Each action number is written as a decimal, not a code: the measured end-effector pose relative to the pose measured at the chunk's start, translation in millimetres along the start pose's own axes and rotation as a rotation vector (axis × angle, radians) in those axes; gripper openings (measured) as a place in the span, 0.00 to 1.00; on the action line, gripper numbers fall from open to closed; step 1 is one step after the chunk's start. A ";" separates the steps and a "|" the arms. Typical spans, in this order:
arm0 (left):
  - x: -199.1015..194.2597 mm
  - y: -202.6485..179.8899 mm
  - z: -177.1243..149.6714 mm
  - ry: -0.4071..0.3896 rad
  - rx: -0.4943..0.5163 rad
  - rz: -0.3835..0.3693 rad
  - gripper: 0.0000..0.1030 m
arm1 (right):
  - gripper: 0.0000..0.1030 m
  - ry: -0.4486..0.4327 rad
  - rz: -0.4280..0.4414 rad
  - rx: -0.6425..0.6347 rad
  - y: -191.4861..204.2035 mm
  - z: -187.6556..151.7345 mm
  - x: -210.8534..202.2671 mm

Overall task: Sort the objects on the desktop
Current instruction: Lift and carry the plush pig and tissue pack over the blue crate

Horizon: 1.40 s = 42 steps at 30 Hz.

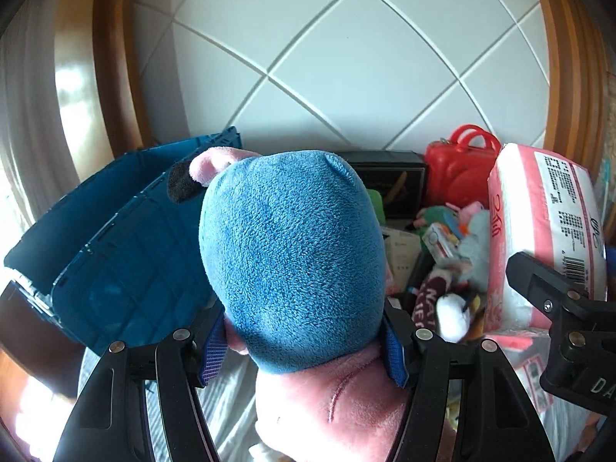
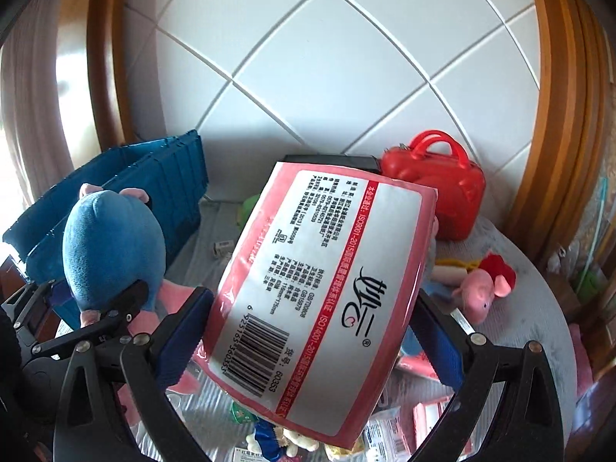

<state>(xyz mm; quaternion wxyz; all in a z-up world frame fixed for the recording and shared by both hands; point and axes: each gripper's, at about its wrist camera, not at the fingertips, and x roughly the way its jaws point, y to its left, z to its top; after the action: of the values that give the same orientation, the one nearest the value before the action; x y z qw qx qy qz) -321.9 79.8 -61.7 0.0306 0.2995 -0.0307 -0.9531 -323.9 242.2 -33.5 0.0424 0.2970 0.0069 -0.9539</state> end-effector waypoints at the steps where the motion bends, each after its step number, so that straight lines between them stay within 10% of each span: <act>1: 0.2 2.1 0.6 0.000 -0.004 0.005 0.63 | 0.98 -0.002 0.007 -0.004 1.8 1.2 0.5; 21: 10.7 76.7 39.2 -0.083 -0.009 -0.025 0.63 | 0.98 -0.071 -0.002 -0.017 72.0 37.8 7.4; 42: 13.1 346.6 93.0 -0.173 -0.191 0.248 0.64 | 0.98 -0.195 0.233 -0.205 331.4 127.7 38.3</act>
<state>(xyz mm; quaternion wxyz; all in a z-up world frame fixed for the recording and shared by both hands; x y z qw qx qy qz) -372.0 -262.7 33.7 0.1733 0.2059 0.0207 -0.9629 -399.4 -95.8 53.9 0.1833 0.1958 0.0655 -0.9611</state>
